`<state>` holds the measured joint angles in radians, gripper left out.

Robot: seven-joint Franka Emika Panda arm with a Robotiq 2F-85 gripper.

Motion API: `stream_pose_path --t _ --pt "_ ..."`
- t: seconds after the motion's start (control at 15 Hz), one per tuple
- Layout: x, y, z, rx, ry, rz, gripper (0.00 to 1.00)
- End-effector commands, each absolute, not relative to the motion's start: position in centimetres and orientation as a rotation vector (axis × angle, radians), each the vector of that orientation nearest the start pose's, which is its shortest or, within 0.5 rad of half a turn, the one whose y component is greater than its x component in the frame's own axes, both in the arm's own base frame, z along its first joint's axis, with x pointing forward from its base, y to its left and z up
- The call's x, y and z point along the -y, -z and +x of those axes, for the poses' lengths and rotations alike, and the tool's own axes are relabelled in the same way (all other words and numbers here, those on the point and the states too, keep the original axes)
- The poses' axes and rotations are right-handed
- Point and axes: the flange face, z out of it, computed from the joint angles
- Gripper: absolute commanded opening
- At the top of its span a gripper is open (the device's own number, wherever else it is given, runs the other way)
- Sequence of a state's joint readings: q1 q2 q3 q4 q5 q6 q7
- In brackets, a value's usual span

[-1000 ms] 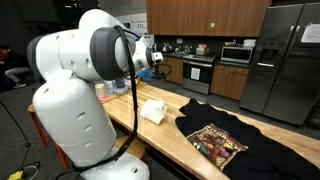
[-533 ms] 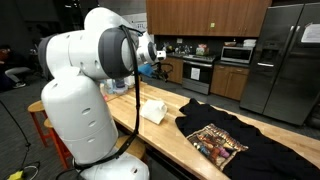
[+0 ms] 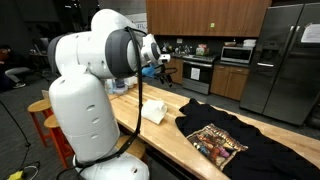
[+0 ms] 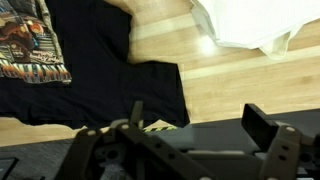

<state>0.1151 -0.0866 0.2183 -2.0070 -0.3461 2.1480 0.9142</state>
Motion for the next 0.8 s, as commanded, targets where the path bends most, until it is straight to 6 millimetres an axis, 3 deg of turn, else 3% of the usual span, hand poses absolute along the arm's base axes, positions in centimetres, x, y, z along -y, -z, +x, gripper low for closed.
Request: stream_pose_path --t 0.0,0.73 --pt "-16.6 -51.8 54.8 -0.68 0.586 -3.21 1.0" --pt "-15.3 -50.5 60.1 -0.599 0.522 -3.26 1.0"
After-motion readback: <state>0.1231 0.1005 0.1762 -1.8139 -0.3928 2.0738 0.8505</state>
